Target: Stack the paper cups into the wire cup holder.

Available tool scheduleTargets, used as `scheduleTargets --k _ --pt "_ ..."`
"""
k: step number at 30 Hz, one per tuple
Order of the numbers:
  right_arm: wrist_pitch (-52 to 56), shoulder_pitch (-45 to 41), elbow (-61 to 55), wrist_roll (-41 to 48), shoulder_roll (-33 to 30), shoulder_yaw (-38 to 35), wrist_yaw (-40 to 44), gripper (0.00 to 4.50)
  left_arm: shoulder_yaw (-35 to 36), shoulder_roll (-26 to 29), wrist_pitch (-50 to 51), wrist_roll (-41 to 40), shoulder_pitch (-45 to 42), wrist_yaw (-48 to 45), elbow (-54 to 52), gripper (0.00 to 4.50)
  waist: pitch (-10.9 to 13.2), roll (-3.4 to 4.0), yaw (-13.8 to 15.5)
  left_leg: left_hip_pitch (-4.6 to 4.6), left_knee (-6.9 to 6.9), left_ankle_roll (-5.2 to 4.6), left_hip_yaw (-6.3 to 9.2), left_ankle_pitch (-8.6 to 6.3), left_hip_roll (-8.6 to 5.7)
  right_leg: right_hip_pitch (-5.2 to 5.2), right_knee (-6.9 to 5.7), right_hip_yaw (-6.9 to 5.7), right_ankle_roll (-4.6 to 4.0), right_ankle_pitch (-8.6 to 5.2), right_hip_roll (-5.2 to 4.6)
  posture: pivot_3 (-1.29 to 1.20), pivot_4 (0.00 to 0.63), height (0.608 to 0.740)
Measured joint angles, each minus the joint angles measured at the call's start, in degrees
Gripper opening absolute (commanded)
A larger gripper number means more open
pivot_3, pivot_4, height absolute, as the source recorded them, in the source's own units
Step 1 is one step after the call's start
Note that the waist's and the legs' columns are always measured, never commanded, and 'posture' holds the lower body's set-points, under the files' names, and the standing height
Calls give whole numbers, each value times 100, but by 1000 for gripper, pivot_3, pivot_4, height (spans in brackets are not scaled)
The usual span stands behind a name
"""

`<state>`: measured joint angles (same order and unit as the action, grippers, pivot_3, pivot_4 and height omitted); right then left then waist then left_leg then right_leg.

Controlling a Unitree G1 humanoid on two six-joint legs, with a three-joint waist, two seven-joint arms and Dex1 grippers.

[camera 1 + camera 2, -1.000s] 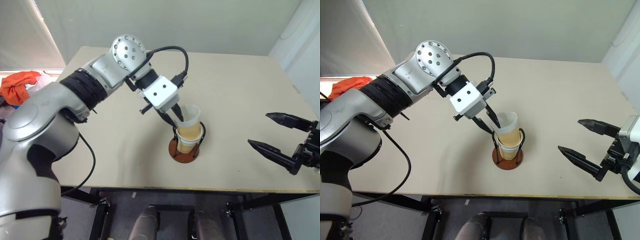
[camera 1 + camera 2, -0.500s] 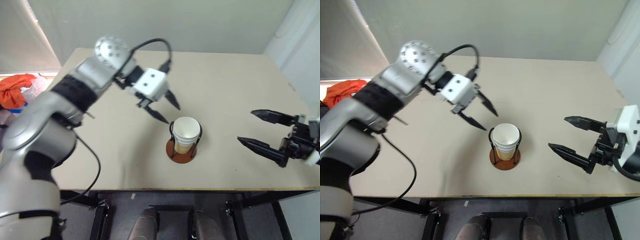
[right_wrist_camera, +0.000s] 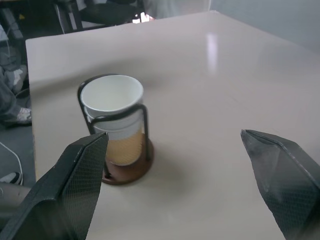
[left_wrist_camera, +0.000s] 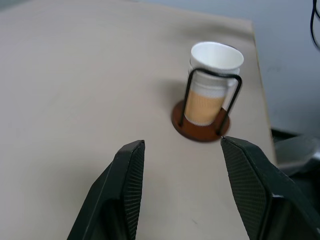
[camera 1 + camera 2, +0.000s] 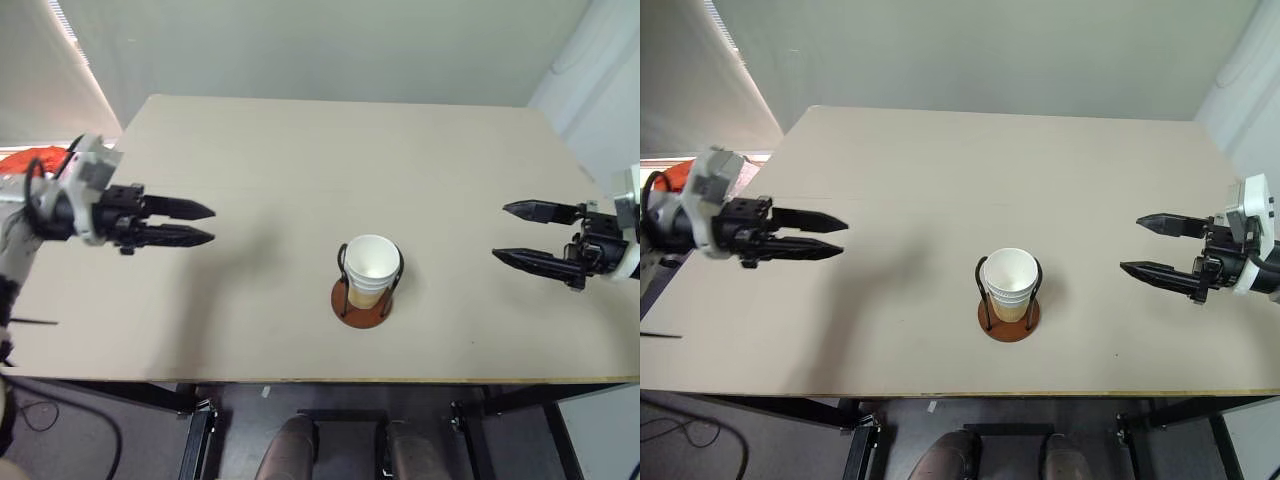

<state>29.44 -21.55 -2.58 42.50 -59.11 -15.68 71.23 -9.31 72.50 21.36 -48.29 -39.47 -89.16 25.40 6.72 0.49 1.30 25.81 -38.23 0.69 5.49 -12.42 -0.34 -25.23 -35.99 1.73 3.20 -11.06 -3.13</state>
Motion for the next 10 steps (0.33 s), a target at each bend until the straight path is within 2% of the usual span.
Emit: scheduleTargets --k 6,10 --pt "-199 -861 890 -390 173 436 492 4500 1931 78 798 -315 1602 467 -1133 2632 0 -1 -4 -26 33 -9 10 6 8 -7 -44 -10 -53 -17 1 0 150 740" --pt "-275 -1136 1198 -587 262 615 729 4500 2668 23 1126 -365 2150 642 -1659 2632 0 0 -23 -52 40 -9 10 8 7 -6 -85 -8 -74 -23 1 0 150 740"
